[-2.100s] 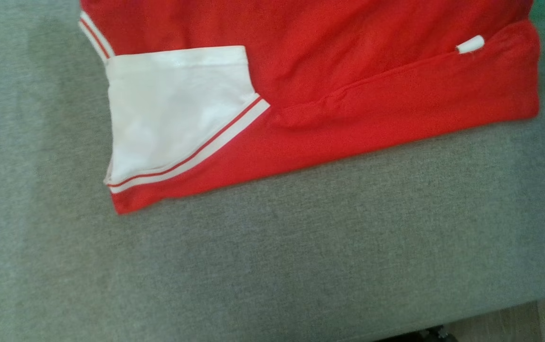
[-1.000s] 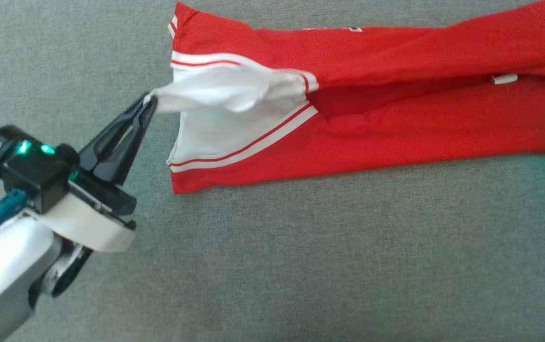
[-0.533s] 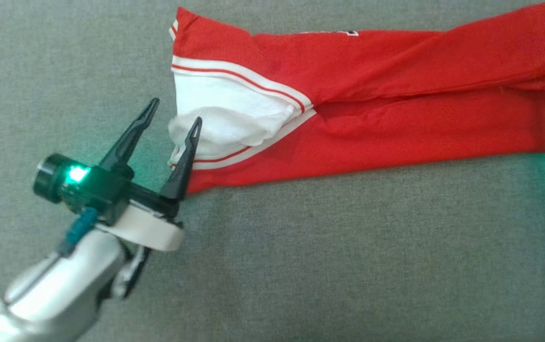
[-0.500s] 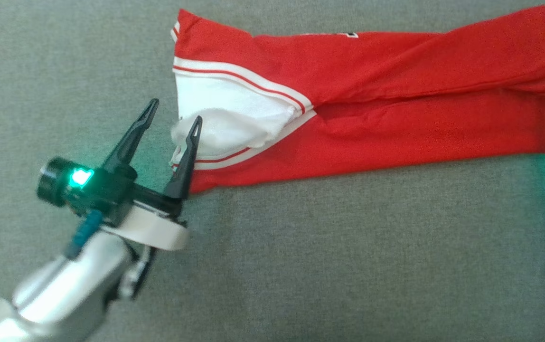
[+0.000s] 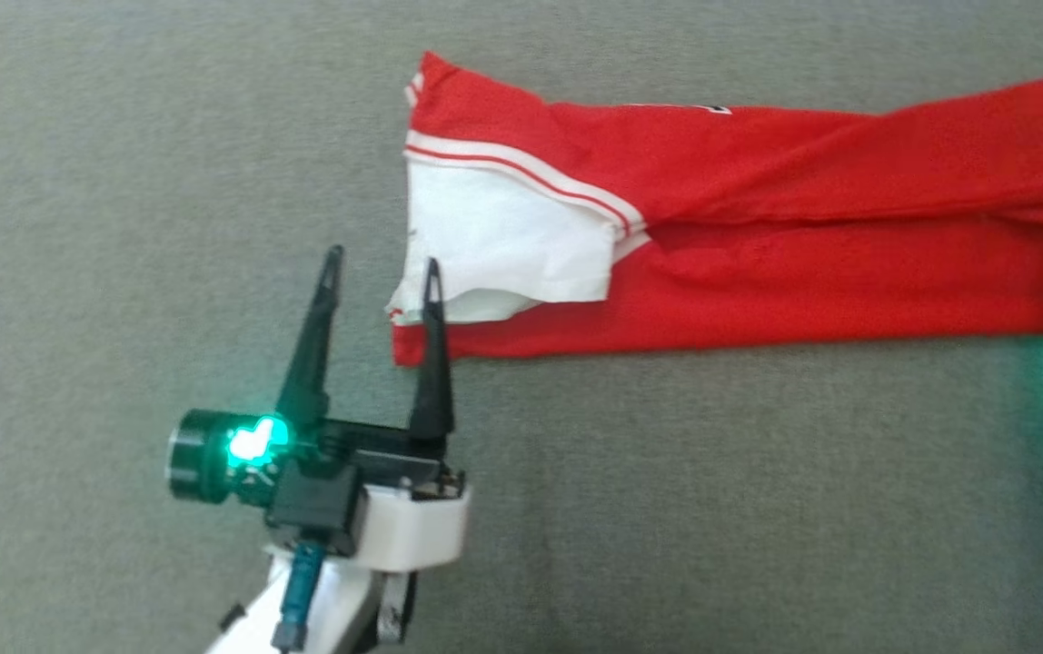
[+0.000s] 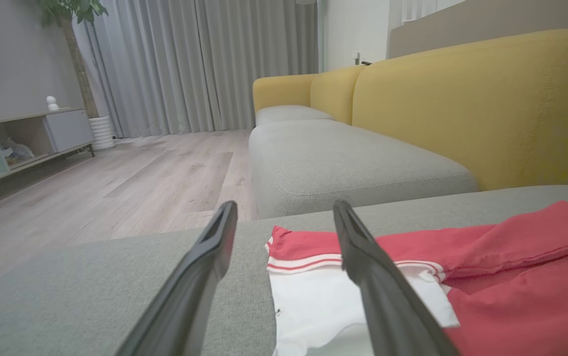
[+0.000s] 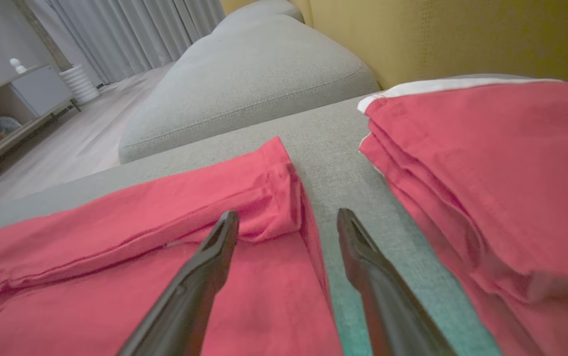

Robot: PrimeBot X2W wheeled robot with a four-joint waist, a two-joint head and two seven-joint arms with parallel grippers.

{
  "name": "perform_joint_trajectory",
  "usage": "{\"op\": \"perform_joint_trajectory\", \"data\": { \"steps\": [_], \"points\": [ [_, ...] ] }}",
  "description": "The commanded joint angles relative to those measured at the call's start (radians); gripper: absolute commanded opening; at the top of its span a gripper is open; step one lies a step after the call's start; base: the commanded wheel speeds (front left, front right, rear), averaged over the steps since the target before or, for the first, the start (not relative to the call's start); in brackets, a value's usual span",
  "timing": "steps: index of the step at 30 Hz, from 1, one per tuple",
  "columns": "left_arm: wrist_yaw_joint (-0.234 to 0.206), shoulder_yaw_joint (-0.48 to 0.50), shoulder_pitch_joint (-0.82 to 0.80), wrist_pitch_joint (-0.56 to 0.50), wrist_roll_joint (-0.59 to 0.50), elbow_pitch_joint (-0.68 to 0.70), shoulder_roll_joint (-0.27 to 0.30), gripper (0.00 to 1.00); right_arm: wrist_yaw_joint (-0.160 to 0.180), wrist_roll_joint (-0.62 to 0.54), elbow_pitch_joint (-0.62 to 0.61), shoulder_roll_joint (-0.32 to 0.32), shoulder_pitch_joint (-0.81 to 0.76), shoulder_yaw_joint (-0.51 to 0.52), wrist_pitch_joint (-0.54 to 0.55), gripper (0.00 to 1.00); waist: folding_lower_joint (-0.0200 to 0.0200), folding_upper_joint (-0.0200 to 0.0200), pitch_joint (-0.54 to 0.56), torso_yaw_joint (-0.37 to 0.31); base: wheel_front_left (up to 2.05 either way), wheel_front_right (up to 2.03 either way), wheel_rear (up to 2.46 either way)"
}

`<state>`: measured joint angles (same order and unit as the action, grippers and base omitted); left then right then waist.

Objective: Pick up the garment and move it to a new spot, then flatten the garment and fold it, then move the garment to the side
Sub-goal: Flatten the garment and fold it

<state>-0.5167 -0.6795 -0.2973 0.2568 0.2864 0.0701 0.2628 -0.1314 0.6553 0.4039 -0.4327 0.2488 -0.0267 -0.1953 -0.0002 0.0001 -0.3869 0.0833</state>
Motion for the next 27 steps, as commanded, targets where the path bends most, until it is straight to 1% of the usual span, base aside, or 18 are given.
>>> {"op": "perform_joint_trajectory", "data": {
  "steps": [1, 5, 7, 12, 13, 14, 16, 17, 18, 23, 27],
  "points": [
    [0.014, 0.047, 0.0, 0.005, -0.028, 0.033, -0.012, 1.0, 0.001, -0.028, -0.004, -0.011, 0.029, 0.021, 0.011, 1.0, 0.0002, -0.0001, 0.0, 0.025, 0.0, 0.0, 0.0],
    [0.061, 0.082, 0.03, 0.005, -0.078, 0.034, -0.069, 1.0, 0.001, -0.088, 0.066, 0.018, 0.09, 0.107, 0.063, 1.0, 0.0002, -0.0001, -0.005, 0.052, 0.0, 0.0, 0.0],
    [0.083, 0.101, 0.041, 0.005, -0.098, 0.032, -0.088, 1.0, 0.001, -0.118, 0.102, 0.031, 0.11, 0.139, 0.094, 1.0, 0.0002, -0.0001, -0.006, 0.061, 0.0, 0.0, 0.0],
    [0.127, 0.151, 0.061, 0.005, -0.135, 0.03, -0.12, 1.0, 0.001, -0.167, 0.171, 0.059, 0.123, 0.17, 0.203, 1.0, 0.0002, -0.0001, -0.004, 0.069, 0.0, 0.0, 0.0],
    [0.134, 0.16, 0.065, 0.005, -0.141, 0.03, -0.125, 1.0, 0.001, -0.169, 0.174, 0.066, 0.121, 0.169, 0.223, 0.91, 0.0002, -0.0001, -0.003, 0.069, 0.0, 0.0, 0.0],
    [0.141, 0.169, 0.069, 0.005, -0.147, 0.031, -0.131, 1.0, 0.001, -0.165, 0.172, 0.074, 0.117, 0.165, 0.242, 0.75, 0.0002, -0.0001, -0.002, 0.068, 0.0, 0.0, 0.0],
    [0.153, 0.185, 0.077, 0.005, -0.158, 0.032, -0.14, 1.0, 0.001, -0.154, 0.157, 0.091, 0.106, 0.161, 0.264, 0.18, 0.0002, -0.0001, 0.001, 0.064, 0.0, 0.0, 0.0],
    [0.159, 0.191, 0.081, 0.005, -0.163, 0.032, -0.145, 1.0, 0.001, -0.152, 0.146, 0.094, 0.098, 0.157, 0.271, 0.0, 0.0002, -0.0001, 0.003, 0.062, 0.0, 0.0, 0.0],
    [0.159, 0.191, 0.081, 0.005, -0.163, 0.032, -0.145, 1.0, 0.001, -0.152, 0.146, 0.094, 0.098, 0.157, 0.271, 0.0, 0.0002, -0.0001, 0.003, 0.062, 0.0, 0.0, 0.0],
    [0.189, 0.221, 0.095, 0.005, -0.179, 0.03, -0.164, 1.0, 0.001, -0.135, 0.089, 0.088, 0.075, 0.163, 0.255, 0.0, 0.0002, -0.0001, 0.015, 0.05, 0.0, 0.0, 0.0],
    [0.211, 0.239, 0.104, 0.005, -0.19, 0.026, -0.175, 1.0, 0.001, -0.116, 0.048, 0.04, 0.074, 0.203, 0.25, 0.0, 0.0002, -0.0001, 0.028, 0.039, 0.0, 0.0, 0.0]
  ]
}}
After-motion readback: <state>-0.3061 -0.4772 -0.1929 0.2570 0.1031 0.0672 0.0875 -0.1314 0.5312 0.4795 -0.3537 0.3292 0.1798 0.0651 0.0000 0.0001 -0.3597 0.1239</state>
